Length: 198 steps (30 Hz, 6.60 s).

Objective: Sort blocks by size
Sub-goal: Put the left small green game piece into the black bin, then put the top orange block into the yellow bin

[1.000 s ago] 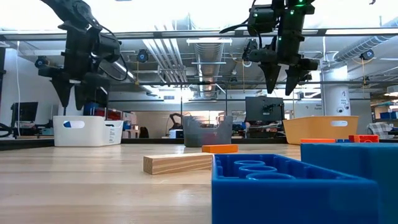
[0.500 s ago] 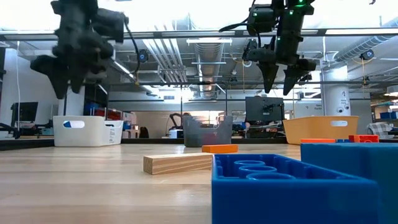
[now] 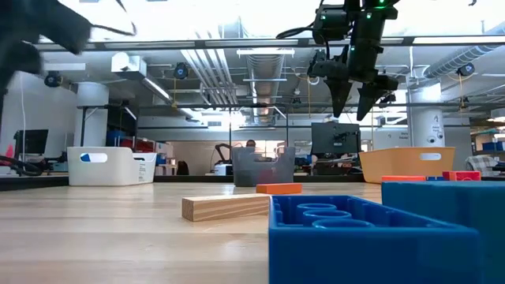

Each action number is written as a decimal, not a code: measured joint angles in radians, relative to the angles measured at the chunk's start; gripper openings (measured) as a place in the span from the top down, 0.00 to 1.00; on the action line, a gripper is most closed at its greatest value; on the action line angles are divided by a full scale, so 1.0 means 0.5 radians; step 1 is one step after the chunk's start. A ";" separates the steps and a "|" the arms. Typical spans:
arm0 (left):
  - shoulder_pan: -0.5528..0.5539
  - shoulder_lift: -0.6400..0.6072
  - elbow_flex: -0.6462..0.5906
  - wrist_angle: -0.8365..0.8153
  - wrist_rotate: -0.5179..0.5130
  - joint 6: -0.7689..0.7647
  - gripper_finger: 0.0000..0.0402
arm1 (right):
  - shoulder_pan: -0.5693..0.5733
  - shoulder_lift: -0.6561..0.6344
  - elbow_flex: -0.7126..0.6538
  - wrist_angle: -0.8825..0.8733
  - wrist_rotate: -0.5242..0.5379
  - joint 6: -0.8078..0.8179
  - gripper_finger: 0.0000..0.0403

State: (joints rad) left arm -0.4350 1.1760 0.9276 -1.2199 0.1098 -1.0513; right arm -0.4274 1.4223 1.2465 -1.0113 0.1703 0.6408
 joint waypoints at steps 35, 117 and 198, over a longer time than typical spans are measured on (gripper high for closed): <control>-0.477 0.639 -0.211 0.434 0.622 -0.988 0.44 | -0.001 0.000 0.000 0.036 -0.149 -0.045 0.23; 1.761 0.852 0.538 2.221 -0.094 1.705 0.69 | 0.033 -0.197 0.000 0.134 -0.289 0.046 0.34; 1.436 0.430 1.165 0.451 -0.416 1.611 0.42 | 0.763 0.347 -0.050 0.679 -0.534 -1.020 0.42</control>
State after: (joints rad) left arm 0.2831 1.3908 1.5101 -0.9943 -0.0984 -0.2456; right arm -0.0460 1.5960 1.2217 -0.6718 -0.0969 0.1310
